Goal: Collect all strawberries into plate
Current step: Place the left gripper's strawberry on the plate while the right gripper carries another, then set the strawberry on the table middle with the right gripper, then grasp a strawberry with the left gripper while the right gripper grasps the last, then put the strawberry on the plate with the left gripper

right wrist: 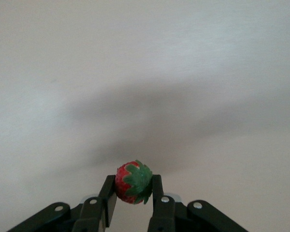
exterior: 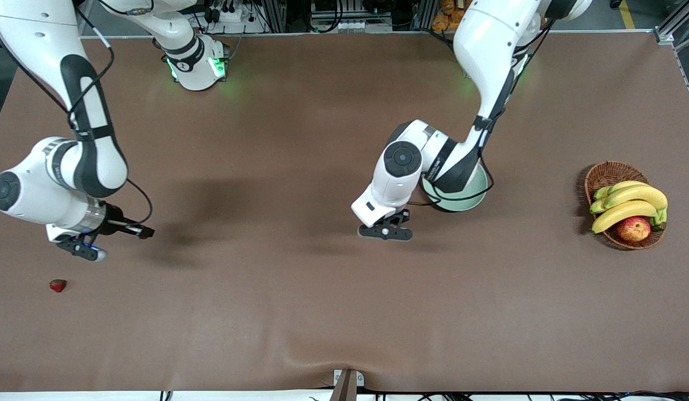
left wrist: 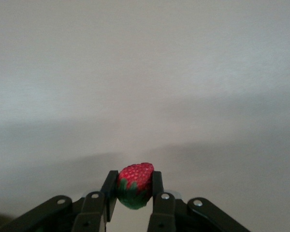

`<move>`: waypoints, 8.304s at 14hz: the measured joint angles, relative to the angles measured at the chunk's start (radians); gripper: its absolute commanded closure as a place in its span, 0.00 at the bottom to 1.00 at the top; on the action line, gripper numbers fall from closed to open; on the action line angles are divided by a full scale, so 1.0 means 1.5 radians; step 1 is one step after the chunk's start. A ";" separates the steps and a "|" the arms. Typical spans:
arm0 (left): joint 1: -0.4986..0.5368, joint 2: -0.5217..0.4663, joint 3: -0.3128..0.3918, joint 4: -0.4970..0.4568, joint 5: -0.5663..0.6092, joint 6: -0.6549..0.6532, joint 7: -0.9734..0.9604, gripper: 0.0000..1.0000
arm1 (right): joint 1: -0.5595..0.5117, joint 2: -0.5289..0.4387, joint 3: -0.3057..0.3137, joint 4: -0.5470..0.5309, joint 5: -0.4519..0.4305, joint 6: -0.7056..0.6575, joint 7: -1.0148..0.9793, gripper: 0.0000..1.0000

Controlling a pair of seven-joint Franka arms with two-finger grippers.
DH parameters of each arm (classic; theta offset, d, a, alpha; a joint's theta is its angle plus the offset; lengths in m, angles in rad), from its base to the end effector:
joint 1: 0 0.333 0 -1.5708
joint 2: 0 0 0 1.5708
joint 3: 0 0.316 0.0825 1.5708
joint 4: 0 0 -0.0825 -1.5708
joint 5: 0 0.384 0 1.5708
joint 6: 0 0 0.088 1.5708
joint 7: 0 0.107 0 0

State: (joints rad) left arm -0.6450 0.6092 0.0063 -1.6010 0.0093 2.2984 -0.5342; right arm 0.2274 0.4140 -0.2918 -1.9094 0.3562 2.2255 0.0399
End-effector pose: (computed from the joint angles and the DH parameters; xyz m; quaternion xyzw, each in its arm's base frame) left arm 0.5641 -0.4194 0.2832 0.9975 -0.0558 0.0397 0.0199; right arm 0.6183 -0.0203 0.2820 -0.9841 0.1556 0.0338 0.0788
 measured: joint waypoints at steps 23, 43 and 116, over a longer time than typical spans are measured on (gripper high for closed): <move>0.146 -0.179 -0.004 -0.429 0.070 0.133 0.042 0.00 | 0.439 0.252 0.005 0.295 0.090 0.119 0.367 1.00; 0.133 -0.165 -0.046 -0.242 0.070 0.129 0.029 0.00 | 0.491 0.250 -0.109 0.352 0.084 0.039 0.456 0.00; 0.120 -0.128 -0.049 -0.266 0.070 0.040 0.007 1.00 | 0.025 0.244 -0.008 0.412 0.113 -0.154 -0.055 0.87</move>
State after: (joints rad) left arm -0.4652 0.4168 -0.0668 -2.0000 0.1144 2.3576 -0.5231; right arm 0.2652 0.7806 -0.3041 -1.2914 0.5255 1.9947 -0.0429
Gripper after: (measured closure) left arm 0.683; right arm 0.692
